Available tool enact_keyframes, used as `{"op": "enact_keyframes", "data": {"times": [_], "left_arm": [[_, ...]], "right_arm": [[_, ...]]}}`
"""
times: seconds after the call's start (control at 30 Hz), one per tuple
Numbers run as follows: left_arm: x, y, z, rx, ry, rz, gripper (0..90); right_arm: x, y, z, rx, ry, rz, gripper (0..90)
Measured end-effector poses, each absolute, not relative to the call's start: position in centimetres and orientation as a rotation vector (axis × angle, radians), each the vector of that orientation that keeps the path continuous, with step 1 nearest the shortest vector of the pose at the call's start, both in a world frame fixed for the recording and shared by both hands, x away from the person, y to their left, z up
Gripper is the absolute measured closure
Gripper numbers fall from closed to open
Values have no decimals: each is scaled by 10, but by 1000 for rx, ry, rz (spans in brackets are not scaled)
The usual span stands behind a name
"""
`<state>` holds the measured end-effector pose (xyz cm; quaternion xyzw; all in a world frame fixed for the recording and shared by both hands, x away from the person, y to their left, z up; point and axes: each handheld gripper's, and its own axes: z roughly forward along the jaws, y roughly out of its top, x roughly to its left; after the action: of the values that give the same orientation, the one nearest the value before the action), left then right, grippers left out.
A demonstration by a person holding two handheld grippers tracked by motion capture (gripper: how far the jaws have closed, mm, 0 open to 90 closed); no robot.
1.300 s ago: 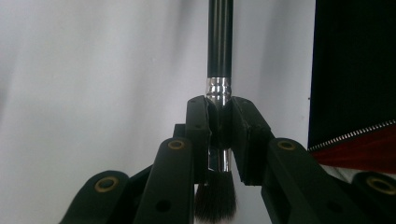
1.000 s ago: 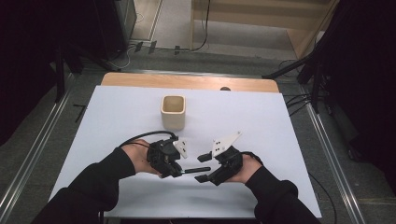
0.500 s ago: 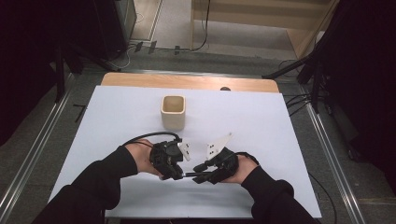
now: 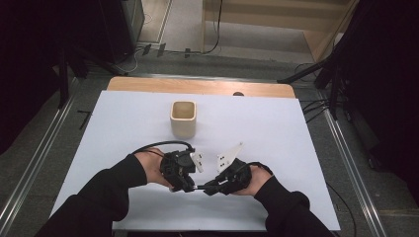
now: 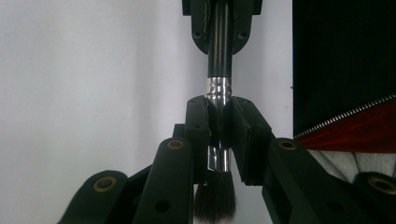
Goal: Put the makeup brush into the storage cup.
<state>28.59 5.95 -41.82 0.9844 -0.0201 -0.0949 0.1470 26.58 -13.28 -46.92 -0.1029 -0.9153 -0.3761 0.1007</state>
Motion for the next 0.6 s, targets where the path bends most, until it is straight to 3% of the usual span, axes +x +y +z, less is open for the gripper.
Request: {"op": "enact_keyframes", "data": {"times": [0.07, 0.2, 0.23, 0.3, 0.33, 0.4, 0.6], "left_arm": [[287, 60, -417, 2825, -52, -247, 752], [291, 63, -414, 2799, 12, -284, 588], [292, 64, -414, 2788, 24, -278, 588], [296, 66, -413, 2758, 70, -283, 441], [297, 67, -413, 2747, 76, -284, 441], [301, 70, -412, 2708, 110, -298, 360], [309, 79, -413, 2655, 195, -279, 300]], "right_arm": [[266, -133, -469, -323, -2700, -1114, 789], [267, -135, -468, -354, -2685, -1109, 790], [267, -135, -468, -354, -2685, -1109, 790], [267, -137, -468, -388, -2688, -1086, 790], [267, -137, -468, -388, -2688, -1086, 790], [268, -139, -469, -404, -2683, -1104, 790], [269, -144, -468, -440, -2683, -1114, 790]]}}
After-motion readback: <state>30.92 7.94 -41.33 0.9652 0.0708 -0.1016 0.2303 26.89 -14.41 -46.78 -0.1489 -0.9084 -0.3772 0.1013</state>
